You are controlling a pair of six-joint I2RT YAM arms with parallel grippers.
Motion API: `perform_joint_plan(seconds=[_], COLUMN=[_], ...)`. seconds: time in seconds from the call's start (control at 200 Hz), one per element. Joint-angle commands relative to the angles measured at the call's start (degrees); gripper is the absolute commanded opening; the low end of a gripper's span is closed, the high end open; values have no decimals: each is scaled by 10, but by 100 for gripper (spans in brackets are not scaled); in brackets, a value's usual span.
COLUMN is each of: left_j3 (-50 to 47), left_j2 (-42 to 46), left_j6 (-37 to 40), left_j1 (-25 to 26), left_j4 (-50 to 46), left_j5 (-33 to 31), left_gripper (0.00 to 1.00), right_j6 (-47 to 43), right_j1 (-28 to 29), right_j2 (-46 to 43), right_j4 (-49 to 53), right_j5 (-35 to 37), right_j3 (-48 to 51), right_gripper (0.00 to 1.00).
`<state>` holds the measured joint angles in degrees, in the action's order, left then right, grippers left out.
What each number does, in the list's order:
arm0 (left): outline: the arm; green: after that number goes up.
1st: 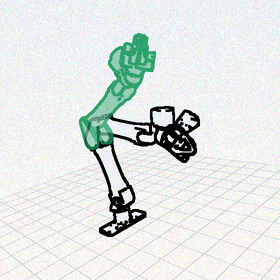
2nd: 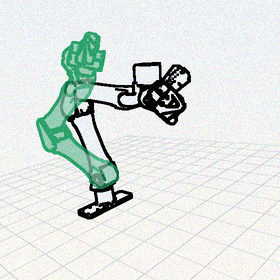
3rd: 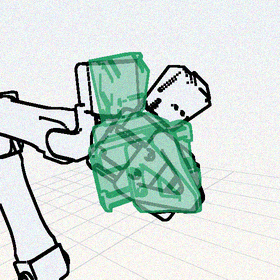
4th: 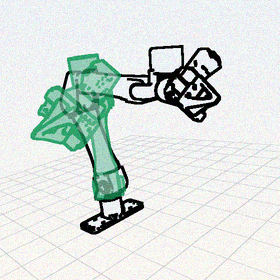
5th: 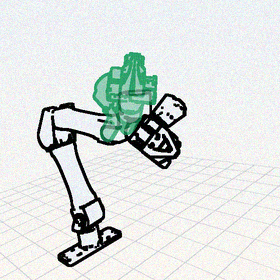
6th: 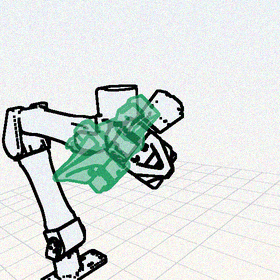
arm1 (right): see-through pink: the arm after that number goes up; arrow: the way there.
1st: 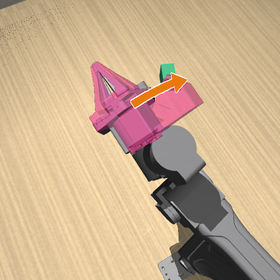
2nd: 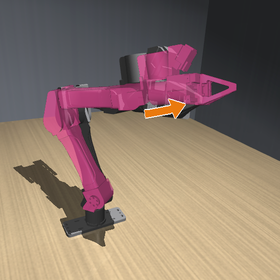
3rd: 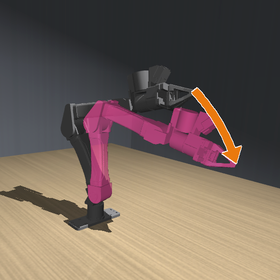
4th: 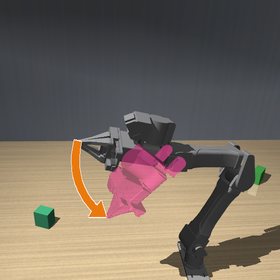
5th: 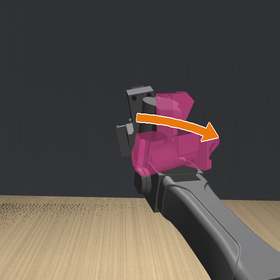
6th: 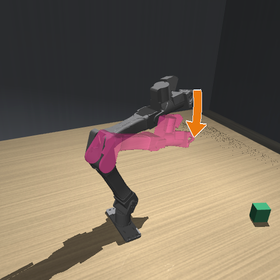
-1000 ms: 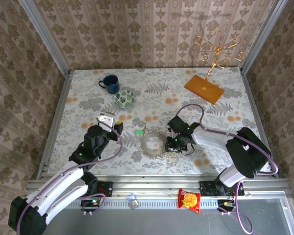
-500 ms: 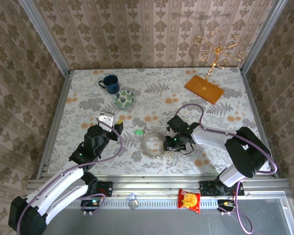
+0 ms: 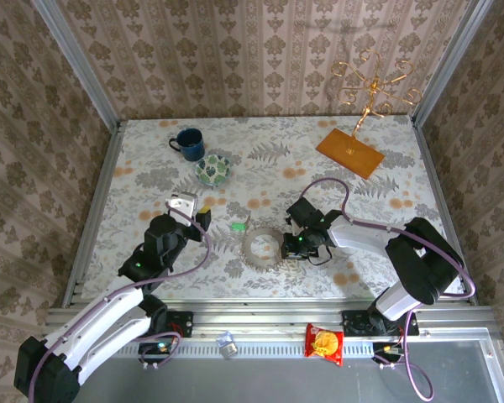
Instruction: Put the keys on the keyring
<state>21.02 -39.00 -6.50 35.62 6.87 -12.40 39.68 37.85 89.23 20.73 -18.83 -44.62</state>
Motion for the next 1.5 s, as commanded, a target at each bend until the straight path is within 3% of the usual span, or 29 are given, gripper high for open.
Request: perform_joint_plan(seconds=[0.0, 0.455, 0.675, 1.025, 1.25, 1.495], left_j3=[-4, -2, 1, 22, 47, 93], left_j2=[7, 8, 7, 9, -9, -70], left_j6=[-12, -12, -9, 36, 98, 188], left_j1=[5, 4, 5, 4, 4, 3], left_j4=[13, 13, 10, -14, -32, -72], left_j5=[6, 7, 6, 18, 94, 254], left_gripper=[53, 53, 53, 53, 50, 41], right_j6=[3, -10, -25, -243, -382, -479], right_j1=[-2, -1, -1, 7, 7, 7], right_j2=[6, 22, 19, -79, -138, -152], right_j4=[5, 17, 37, 83, 67, 34], right_j5=[6, 5, 15, 40, -13, -78], right_j3=[-15, -23, -32, -87, -99, -108], right_gripper=[13, 13, 0, 0, 0, 0])
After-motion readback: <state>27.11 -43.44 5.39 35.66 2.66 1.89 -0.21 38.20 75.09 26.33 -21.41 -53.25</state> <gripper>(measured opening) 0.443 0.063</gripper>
